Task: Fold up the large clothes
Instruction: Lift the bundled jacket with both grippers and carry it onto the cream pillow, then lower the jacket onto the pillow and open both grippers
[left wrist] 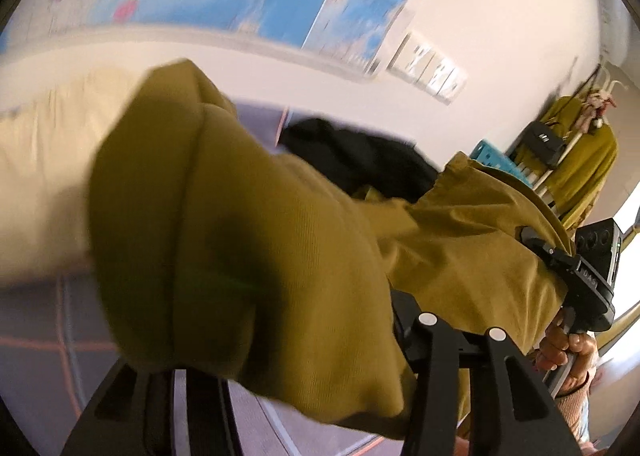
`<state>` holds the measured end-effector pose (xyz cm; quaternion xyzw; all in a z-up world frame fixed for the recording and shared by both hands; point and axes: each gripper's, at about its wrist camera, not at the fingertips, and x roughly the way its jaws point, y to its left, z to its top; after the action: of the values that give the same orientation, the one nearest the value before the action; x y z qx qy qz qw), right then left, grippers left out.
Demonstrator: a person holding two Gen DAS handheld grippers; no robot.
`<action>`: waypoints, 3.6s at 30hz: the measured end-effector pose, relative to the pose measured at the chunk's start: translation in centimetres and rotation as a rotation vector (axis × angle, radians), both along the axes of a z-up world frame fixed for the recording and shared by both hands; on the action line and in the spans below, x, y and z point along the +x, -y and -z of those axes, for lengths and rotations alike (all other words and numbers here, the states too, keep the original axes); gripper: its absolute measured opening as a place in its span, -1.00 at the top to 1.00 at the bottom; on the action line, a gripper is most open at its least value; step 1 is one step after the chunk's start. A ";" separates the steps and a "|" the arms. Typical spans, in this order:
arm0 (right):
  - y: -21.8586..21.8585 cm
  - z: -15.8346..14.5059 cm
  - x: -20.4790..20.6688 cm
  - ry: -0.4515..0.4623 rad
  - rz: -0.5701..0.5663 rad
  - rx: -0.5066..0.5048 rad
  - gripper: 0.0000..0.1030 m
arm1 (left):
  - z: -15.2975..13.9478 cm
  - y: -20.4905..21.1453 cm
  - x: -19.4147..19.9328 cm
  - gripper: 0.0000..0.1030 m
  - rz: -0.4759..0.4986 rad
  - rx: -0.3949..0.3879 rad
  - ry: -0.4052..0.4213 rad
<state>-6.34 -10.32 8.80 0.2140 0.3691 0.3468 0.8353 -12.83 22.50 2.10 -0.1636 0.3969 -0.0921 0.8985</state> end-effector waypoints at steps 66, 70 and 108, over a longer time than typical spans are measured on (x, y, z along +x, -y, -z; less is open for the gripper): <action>-33.6 5.3 6.8 0.007 -0.331 -0.126 -0.26 | 0.4 -42.1 -6.2 -0.60 -0.889 0.209 -0.132; -34.9 5.6 9.4 0.017 -0.345 -0.159 -0.31 | -1.2 -39.9 -6.9 -0.61 -0.918 0.305 -0.153; -46.4 7.9 9.6 0.021 -0.600 -0.366 0.17 | -1.5 -28.1 -3.2 -0.70 -0.663 0.449 0.007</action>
<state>3.26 36.09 0.88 -0.0606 0.4628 0.5070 0.7246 -16.06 50.65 3.64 -0.0822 0.3298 0.2913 0.8942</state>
